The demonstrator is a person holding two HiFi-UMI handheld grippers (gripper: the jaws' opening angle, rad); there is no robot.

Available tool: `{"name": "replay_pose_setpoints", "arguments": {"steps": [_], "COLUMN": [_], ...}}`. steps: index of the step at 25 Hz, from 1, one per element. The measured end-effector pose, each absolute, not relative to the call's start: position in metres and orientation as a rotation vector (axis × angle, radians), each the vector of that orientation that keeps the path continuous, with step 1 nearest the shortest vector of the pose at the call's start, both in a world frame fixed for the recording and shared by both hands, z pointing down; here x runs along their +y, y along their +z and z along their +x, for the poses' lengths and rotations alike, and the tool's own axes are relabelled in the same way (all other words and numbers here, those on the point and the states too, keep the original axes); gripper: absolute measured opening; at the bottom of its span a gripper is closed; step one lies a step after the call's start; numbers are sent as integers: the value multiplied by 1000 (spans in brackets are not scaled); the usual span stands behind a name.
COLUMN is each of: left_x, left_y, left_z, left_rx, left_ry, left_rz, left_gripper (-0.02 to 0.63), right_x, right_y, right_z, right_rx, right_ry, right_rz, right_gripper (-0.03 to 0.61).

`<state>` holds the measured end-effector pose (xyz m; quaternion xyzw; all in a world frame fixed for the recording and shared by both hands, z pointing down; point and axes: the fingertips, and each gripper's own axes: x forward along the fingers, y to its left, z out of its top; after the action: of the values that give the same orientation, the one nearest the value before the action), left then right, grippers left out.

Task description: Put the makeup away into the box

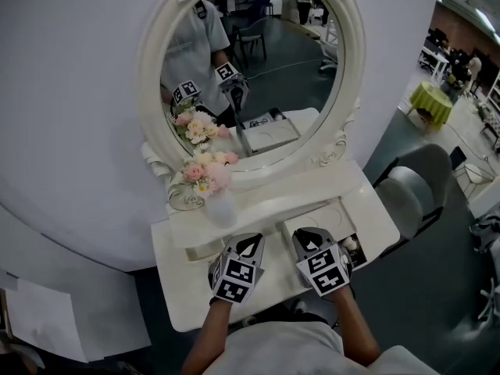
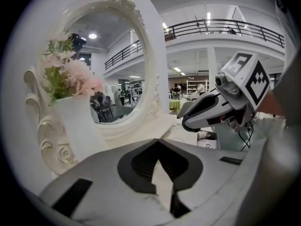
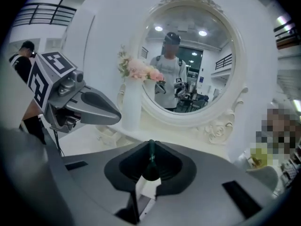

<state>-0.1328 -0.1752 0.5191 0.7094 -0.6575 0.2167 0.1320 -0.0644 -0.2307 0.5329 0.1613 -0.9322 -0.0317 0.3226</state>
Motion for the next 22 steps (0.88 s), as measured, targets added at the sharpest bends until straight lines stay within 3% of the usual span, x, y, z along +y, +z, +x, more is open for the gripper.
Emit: {"name": "replay_pose_setpoints", "arguments": {"steps": [22], "left_x": [-239], "left_y": [573], "left_z": [-23], "left_rx": [-1546], "left_ry": [759], "left_rz": [2224], "left_gripper": [12], "right_x": [-282], "right_y": [600], "right_z": [71], "right_rx": [-2264], "right_ry": [160], "right_rz": [665], "right_gripper": [37]}}
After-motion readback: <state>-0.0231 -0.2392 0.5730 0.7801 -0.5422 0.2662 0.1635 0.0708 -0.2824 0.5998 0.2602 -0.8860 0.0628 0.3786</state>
